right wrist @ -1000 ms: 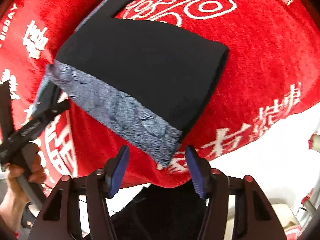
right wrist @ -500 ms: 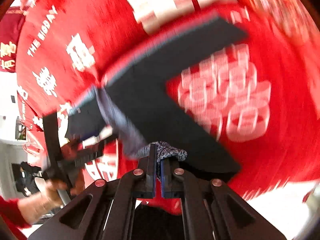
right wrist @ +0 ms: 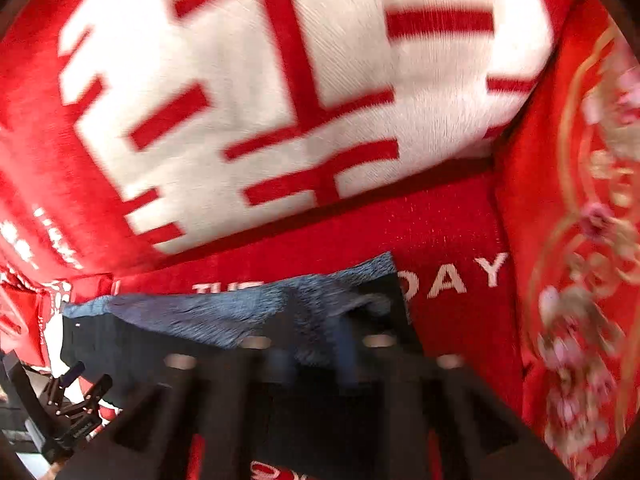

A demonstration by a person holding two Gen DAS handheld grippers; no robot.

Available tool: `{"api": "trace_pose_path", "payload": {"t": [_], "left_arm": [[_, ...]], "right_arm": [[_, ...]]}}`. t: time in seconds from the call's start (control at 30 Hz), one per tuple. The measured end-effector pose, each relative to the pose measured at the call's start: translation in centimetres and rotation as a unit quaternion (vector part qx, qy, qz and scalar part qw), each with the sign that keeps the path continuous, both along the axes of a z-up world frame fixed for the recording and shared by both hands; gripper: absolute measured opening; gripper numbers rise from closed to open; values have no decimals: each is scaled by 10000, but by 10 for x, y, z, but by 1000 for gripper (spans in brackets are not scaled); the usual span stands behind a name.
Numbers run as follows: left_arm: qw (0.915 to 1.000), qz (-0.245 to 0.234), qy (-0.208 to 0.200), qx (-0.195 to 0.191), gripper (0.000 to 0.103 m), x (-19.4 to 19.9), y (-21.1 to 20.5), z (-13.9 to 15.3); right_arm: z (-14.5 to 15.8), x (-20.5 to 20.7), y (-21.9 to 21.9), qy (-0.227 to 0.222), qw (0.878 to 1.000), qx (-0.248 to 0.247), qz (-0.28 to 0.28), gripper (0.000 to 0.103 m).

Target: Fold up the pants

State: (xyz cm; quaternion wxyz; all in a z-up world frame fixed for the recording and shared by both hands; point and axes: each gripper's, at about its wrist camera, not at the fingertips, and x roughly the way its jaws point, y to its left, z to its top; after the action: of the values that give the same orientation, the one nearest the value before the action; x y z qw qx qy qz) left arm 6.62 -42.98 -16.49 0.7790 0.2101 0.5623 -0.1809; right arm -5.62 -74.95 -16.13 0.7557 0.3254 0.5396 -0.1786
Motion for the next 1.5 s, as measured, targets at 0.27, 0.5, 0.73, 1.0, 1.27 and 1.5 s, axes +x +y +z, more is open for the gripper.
{"api": "trace_pose_path", "payload": {"t": [0.27,0.5,0.73,1.0,1.27,1.5], "left_arm": [[9996,117,120,246,89,14,-16,-24],[9987,235,242,383,89,20,-9,-28],[9939,874,563,362,89,16,51,-17],[9910,1105,368,666,89,35,122,-12],[9969,467,483,410,89,15,86,-19],[9981,-31,616,39,89,-7,22,-35]], "right_arm": [[4,-37,2,297,9993,-193,-145,80],[-24,-68,3,518,9982,208,-216,34],[-6,-66,78,-297,9926,1155,237,63],[-14,-51,132,173,9984,413,337,63],[4,-108,68,232,9964,261,-773,63],[-37,-85,111,-333,9868,1466,-607,63]]}}
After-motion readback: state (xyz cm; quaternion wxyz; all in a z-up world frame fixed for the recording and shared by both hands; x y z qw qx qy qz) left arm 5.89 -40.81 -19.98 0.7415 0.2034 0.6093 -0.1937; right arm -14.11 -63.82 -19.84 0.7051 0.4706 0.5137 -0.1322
